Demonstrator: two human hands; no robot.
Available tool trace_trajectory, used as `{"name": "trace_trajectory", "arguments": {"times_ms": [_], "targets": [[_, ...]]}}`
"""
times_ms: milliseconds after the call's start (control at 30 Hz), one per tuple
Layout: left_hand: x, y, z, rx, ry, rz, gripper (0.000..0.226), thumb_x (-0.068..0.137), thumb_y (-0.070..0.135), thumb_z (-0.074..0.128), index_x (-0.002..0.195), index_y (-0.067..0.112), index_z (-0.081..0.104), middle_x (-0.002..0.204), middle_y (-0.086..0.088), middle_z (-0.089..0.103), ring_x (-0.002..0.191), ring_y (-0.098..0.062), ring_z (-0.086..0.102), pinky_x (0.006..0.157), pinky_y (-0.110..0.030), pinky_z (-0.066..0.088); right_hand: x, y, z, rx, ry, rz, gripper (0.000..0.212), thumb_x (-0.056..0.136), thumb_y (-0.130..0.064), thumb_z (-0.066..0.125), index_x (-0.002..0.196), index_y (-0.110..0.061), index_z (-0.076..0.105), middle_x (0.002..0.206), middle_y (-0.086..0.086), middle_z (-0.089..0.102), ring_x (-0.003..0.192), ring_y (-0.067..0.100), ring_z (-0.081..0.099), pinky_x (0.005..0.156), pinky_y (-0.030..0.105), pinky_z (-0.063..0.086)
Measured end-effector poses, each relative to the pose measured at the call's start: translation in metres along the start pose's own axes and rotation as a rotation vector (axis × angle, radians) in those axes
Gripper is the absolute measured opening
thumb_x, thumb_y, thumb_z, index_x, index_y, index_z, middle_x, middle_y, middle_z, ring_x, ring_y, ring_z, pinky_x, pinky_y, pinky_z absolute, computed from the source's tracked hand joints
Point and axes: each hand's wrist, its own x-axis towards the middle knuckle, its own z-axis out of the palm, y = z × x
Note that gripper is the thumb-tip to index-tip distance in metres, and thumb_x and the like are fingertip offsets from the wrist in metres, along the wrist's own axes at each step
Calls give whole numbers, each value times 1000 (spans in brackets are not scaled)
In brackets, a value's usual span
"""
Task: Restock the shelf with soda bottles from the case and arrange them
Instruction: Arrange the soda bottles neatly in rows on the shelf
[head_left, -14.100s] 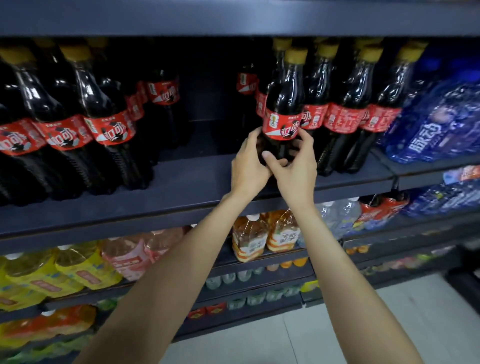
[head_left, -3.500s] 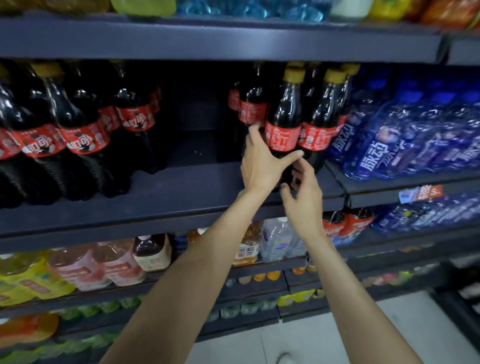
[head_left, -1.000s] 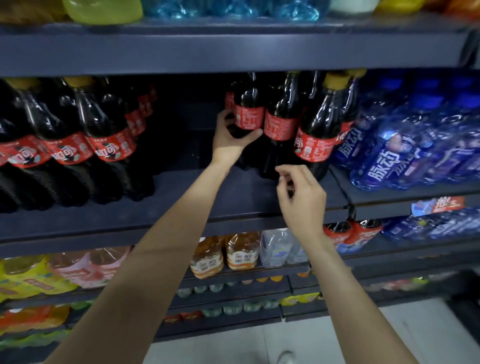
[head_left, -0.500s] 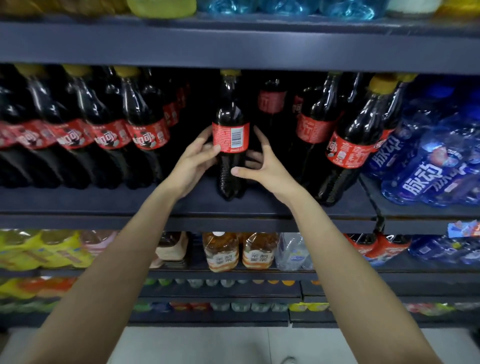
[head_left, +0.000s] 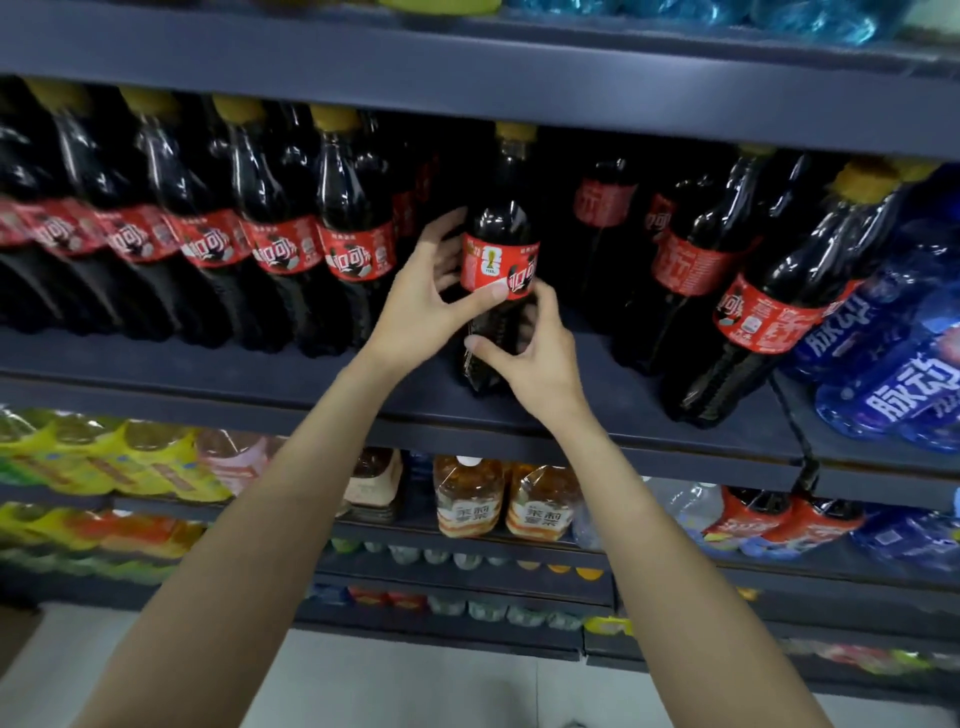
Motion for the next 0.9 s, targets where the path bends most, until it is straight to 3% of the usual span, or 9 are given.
{"name": "trace_trajectory", "arguments": {"times_ms": [67,133,200,267,400,567,733,900], "targets": [[-7,1,-3,167,71,95,69,86,25,70,144,13,34,137,4,49,125,-6,48,103,-21,42,8,-1,6,-43,84,2,80,69,-31,82,134,-23,35,113,-4,65,95,11,63,90,37,51],[-18,-1,-9,415,305,282,53,88,24,66,136,10,48,133,0,53,122,-12,50,103,-16,37,25,-3,16,-108,154,0,83,70,-29,82,136,-19,33,99,-6,64,81,12,63,82,35,53],[-26,-11,-16,673,561,413,43,85,19,66,126,8,56,125,-9,58,117,-24,50,103,-17,30,52,-4,26,-130,192,34,83,71,-29,82,137,-16,33,101,-1,65,88,18,64,84,36,52],[-27,-24,-23,794,708,366,54,77,18,69,128,7,53,129,-17,53,118,-29,42,103,-28,31,82,-4,37,-144,217,84,81,72,-31,80,137,-16,34,119,5,63,108,23,60,93,36,48],[-21,-41,-32,810,680,247,80,72,17,74,141,8,34,140,-21,40,124,-28,31,104,-36,32,126,1,57,-224,270,88,80,73,-32,79,137,-16,34,131,9,54,117,27,54,92,36,43],[-21,-52,-39,772,630,279,86,75,16,76,145,17,26,144,-15,33,127,-24,29,93,-23,35,160,9,74,-283,339,53,76,72,-30,79,134,-13,38,135,10,46,119,27,51,90,39,44],[-21,-52,-42,764,615,336,85,74,17,78,142,17,27,142,-19,37,124,-21,28,83,-33,52,176,16,80,-402,385,61,72,76,-31,75,132,-9,36,137,11,42,119,30,50,85,43,47],[-20,-53,-45,778,603,351,86,72,19,80,142,14,30,140,-20,38,123,-19,28,79,-31,51,177,13,87,-469,410,78,70,80,-31,72,135,-8,34,141,9,38,125,30,43,84,43,46]]}}
